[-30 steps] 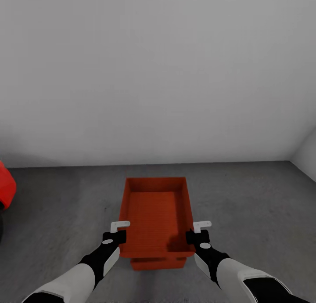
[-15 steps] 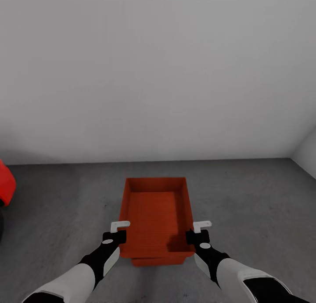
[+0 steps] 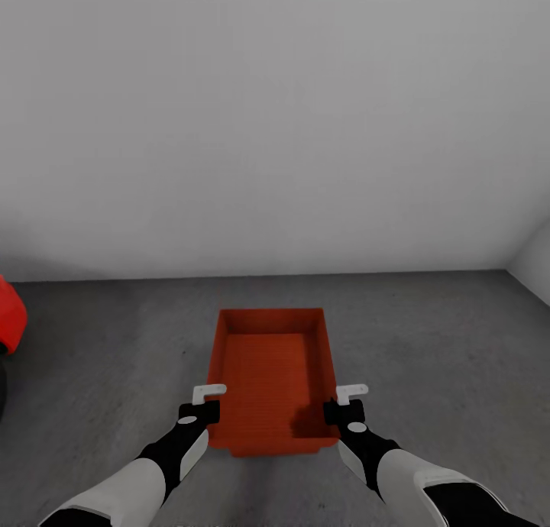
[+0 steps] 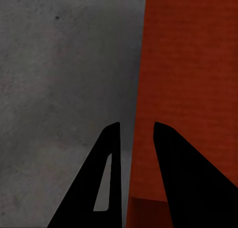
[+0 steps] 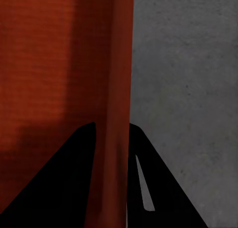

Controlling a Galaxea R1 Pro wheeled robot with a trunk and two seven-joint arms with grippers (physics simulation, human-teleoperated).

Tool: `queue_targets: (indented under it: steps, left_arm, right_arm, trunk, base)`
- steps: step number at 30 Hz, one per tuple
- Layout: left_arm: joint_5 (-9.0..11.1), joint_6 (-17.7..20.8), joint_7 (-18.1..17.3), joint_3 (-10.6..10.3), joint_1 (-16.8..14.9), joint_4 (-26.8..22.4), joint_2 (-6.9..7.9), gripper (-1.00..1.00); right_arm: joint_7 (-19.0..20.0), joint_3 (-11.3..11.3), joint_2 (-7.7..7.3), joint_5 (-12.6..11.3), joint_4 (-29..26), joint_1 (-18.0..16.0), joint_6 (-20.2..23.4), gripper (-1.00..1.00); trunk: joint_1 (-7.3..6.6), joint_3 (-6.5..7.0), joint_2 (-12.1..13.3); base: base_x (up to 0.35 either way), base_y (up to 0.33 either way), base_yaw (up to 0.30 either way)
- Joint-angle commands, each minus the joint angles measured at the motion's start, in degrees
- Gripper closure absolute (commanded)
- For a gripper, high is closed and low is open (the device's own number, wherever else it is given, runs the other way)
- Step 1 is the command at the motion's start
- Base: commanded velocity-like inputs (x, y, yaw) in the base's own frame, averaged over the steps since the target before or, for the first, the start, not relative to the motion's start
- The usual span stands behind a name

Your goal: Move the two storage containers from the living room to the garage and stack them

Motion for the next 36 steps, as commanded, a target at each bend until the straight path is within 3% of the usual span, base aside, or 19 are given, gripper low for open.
queue_targets:
  steps: [1, 36]
  left_arm:
    - [-0.57, -0.59, 0.67, 1.50, -0.07, -3.28, 0.00, 1.00]
    - [-0.57, -0.58, 0.67, 1.50, -0.07, -3.20, 0.00, 1.00]
  right_arm:
    - [-0.11, -0.66, 0.03, 0.89, 0.18, 0.01, 0.18, 1.00]
    - [-0.05, -0.66, 0.09, 0.88, 0.24, 0.00, 0.20, 1.00]
  trunk:
    - [0.00, -0.13, -0.03]
    - [0.00, -0.25, -0.03]
  base:
    - [0.000, 0.000, 0.000]
    - [0.000, 0.000, 0.009]
